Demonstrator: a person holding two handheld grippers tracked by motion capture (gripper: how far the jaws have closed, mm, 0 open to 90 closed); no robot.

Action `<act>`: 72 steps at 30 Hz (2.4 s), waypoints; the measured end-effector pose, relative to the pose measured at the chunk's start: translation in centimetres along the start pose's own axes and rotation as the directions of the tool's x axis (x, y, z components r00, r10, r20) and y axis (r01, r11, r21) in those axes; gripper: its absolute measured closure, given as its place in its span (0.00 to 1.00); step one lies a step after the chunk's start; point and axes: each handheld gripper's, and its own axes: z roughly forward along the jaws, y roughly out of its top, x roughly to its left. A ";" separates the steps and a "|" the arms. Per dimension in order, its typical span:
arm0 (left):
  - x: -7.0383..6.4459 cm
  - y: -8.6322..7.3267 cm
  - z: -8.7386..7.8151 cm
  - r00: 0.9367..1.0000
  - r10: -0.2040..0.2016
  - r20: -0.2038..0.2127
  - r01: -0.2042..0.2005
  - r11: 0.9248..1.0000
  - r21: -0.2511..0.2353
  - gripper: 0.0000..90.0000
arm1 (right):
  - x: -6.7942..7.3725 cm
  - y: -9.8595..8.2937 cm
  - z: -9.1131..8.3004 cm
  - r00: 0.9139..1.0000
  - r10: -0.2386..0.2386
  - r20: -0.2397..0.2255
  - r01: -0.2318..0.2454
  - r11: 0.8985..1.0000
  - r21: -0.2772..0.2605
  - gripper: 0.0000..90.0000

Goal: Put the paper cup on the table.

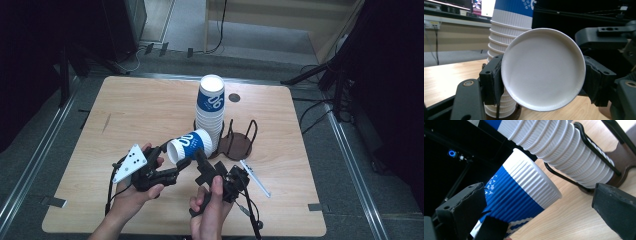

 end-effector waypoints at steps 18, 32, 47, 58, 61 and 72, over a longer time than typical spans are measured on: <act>-0.9 -1.0 0.8 0.999 0.002 0.045 -0.002 1.000 0.006 0.32 | -1.3 0.6 0.8 0.965 0.249 -0.081 -0.242 0.966 0.088 0.00; -1.2 -1.0 0.8 0.998 0.013 0.064 -0.013 1.000 -0.001 0.32 | -2.1 0.9 2.0 0.924 0.366 -0.114 -0.348 0.926 0.148 0.00; -1.3 -1.2 0.8 0.998 0.041 0.054 -0.041 0.999 0.005 0.32 | -2.7 1.3 2.5 0.895 0.429 -0.122 -0.406 0.898 0.172 0.07; -1.3 -1.2 0.9 0.997 0.055 0.061 -0.055 0.998 0.006 0.32 | -3.2 1.2 2.4 0.877 0.461 -0.137 -0.437 0.883 0.171 0.11; -1.3 -1.2 0.8 0.996 0.060 0.064 -0.061 0.998 0.003 0.32 | -3.3 1.2 2.4 0.869 0.474 -0.143 -0.449 0.876 0.175 0.12; -1.3 -1.2 0.6 0.995 0.074 0.069 -0.074 0.997 -0.010 0.31 | -3.4 1.2 2.2 0.854 0.496 -0.157 -0.469 0.864 0.182 0.15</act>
